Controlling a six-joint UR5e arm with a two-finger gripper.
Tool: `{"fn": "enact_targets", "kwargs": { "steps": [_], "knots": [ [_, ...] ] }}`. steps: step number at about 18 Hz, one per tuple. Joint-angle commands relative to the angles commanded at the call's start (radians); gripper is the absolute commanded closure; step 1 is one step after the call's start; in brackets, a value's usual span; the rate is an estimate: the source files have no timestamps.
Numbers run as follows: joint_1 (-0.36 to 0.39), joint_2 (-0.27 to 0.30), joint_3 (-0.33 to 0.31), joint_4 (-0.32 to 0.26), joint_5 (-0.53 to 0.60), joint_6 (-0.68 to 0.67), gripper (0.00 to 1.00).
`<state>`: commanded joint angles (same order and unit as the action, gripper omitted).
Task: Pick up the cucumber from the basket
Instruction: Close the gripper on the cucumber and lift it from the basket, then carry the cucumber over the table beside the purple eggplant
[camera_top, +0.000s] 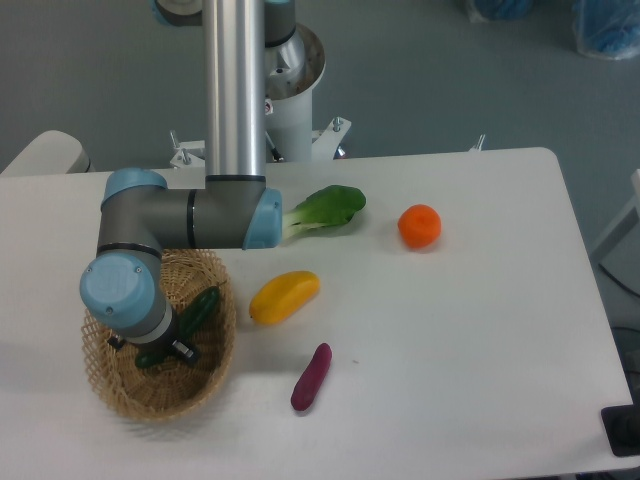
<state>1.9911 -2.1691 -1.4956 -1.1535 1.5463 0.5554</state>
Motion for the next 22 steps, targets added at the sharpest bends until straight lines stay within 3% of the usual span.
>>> {"fn": "enact_targets", "kwargs": {
  "steps": [9, 14, 18, 22],
  "knots": [
    [0.014, 0.055, 0.012, -0.011, -0.006, 0.003, 0.64],
    [0.072, 0.075, 0.029, -0.011, -0.006, 0.018, 0.63],
    [0.127, 0.075, 0.054, -0.011, -0.003, 0.118, 0.62],
    [0.228, 0.06, 0.121, -0.08, -0.003, 0.266, 0.62]
  ]
}}
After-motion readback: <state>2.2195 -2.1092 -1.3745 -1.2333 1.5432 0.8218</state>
